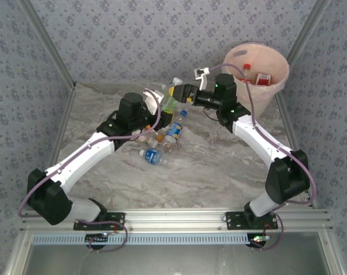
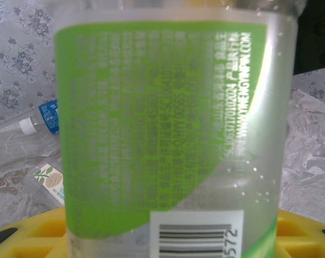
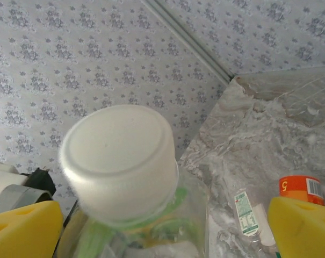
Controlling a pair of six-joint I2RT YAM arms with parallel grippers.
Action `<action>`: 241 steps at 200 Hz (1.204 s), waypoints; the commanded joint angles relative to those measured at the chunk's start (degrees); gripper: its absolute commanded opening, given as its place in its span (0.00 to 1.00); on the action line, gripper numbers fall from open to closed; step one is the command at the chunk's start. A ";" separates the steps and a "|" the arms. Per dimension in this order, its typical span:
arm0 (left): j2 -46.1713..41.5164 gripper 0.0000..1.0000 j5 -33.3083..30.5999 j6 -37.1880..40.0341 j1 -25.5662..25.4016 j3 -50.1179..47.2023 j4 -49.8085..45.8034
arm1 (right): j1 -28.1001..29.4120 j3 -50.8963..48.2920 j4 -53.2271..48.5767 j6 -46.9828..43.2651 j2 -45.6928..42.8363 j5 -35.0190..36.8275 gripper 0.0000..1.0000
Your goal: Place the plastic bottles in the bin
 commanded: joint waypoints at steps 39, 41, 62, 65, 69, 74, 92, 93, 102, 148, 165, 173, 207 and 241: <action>1.20 0.45 -1.15 1.16 -1.01 1.22 3.70 | 1.08 3.42 -2.78 -0.29 2.13 0.52 0.88; 1.22 0.45 -1.26 1.14 -1.03 1.24 3.62 | 1.12 3.47 -2.83 -0.31 2.15 0.49 0.87; 2.42 0.47 -2.58 1.32 -1.26 2.22 2.39 | 1.37 3.62 -3.41 -0.40 2.27 0.46 0.73; 2.62 0.47 -2.71 1.40 -1.31 2.40 2.18 | 1.40 3.68 -3.49 -0.45 2.20 0.41 0.71; 2.88 0.47 -2.81 1.45 -1.34 2.66 1.83 | 1.42 3.75 -3.69 -0.54 2.20 0.37 0.69; 3.08 0.47 -2.94 1.48 -1.48 2.96 1.54 | 1.44 3.87 -3.91 -0.66 2.23 0.35 0.67; 4.09 0.48 -3.72 1.47 -1.74 3.83 0.71 | 1.51 4.61 -5.85 -1.49 2.23 0.33 0.60; 4.12 0.48 -3.74 1.47 -1.74 3.94 0.66 | 1.51 4.61 -5.85 -1.49 2.23 0.33 0.60; 4.47 0.49 -4.03 1.15 -1.79 4.18 0.44 | 1.43 5.15 -7.41 -2.18 2.22 0.41 0.56; 5.24 0.79 -2.49 -0.07 -1.76 5.68 -1.85 | -0.06 5.99 -13.25 -4.72 0.63 4.62 0.51; 3.81 0.96 -0.95 -0.91 -1.70 4.79 -1.00 | -1.61 6.15 -16.31 -7.65 -0.83 7.32 0.50; 2.63 0.98 -0.69 -1.32 -1.65 3.80 0.03 | -2.57 6.35 -17.77 -8.68 -1.65 8.63 0.50; -4.02 0.98 -3.85 -6.51 -0.71 -3.84 8.38 | -7.07 7.78 -23.78 -12.76 -5.09 13.99 0.49; -8.61 0.98 -10.01 -14.55 2.71 -9.53 10.24 | -12.12 9.08 -25.03 -14.67 -8.45 17.16 0.47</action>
